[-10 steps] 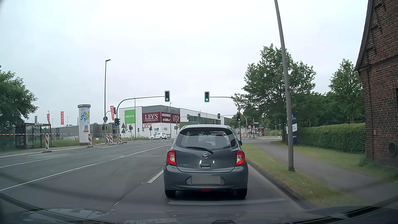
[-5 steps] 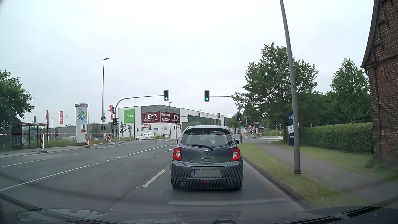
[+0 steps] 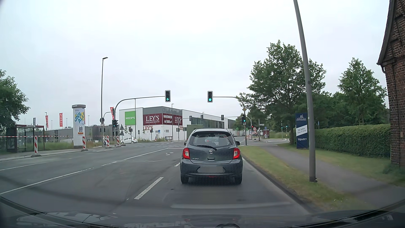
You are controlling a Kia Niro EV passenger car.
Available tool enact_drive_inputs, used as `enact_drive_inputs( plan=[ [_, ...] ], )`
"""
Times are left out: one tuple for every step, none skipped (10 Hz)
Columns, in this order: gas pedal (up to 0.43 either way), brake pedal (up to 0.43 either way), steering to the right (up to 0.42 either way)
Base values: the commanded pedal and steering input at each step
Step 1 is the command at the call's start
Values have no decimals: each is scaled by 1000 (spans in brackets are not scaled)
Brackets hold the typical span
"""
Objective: Follow the waypoints while adhering to traffic rules and regulations
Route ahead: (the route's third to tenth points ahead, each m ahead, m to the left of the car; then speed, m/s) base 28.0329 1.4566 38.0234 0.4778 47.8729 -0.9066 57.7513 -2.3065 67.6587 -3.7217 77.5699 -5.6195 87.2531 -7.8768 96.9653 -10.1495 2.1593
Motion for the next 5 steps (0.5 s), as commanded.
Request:
enact_drive_inputs(
  plan=[
    [240, 0, 5],
    [240, 0, 5],
    [240, 0, 5],
    [248, 0, 5],
    [248, 0, 5]
  ],
)
